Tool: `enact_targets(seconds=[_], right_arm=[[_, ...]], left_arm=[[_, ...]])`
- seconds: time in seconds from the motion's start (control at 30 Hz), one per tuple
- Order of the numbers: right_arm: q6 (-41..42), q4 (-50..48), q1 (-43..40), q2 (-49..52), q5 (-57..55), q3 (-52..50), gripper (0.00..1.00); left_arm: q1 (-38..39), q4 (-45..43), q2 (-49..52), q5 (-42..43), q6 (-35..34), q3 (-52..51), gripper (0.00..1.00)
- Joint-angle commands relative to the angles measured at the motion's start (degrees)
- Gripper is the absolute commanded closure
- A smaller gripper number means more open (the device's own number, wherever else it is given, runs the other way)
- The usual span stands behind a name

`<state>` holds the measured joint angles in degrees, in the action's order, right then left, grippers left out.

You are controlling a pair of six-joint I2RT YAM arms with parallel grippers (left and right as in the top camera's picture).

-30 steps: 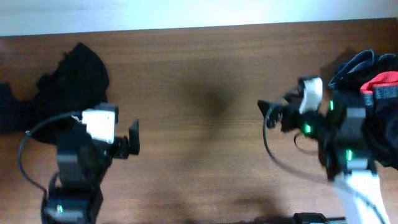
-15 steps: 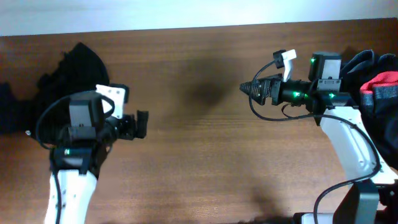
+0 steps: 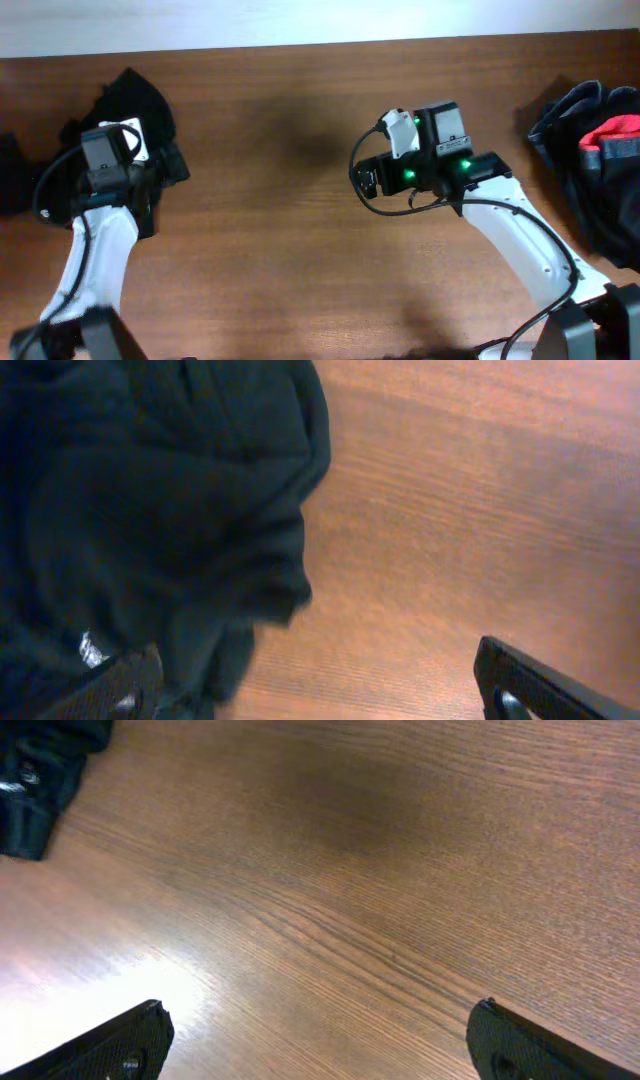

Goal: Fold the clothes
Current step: 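Reach the left gripper to the black garment and grasp it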

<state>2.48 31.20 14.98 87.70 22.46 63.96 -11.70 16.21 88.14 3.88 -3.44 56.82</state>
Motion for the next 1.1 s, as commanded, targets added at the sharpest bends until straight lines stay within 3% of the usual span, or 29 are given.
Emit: enact_targets(seconds=[0.0, 0.33, 0.7, 0.77, 0.87, 0.97, 1.07], right_arm=[[-0.74, -0.07, 1.46, -0.28, -4.98, 0.98, 0.01], [-0.74, 0.13, 1.51, -0.26, -4.96, 0.98, 0.01], [-0.74, 1.57, 1.51, -0.26, -4.96, 0.98, 0.01], [-0.74, 1.57, 1.51, -0.28, -4.96, 0.98, 0.01], [-0.74, 1.57, 1.51, -0.26, -4.96, 0.98, 0.01], [-0.74, 1.53, 1.51, -0.26, -4.98, 0.98, 0.01], [-0.74, 1.2, 1.51, -0.26, -5.18, 0.98, 0.01]], left_arm=[[-0.09, -3.85, 5.55, -1.95, 8.37, 0.72, 0.01], [-0.09, -9.64, 12.26, -9.77, 12.17, 0.72, 0.01], [-0.09, -12.72, 18.29, -14.82, 12.15, 0.72, 0.11], [-0.07, -13.29, 18.93, -14.8, 12.15, 0.72, 0.28], [-0.07, -14.12, 18.99, -14.73, 12.13, 0.72, 0.7], [-0.07, -14.47, 18.99, -14.71, 11.63, 0.79, 0.89], [-0.02, -13.75, 18.05, -14.67, 7.89, 1.2, 0.96]])
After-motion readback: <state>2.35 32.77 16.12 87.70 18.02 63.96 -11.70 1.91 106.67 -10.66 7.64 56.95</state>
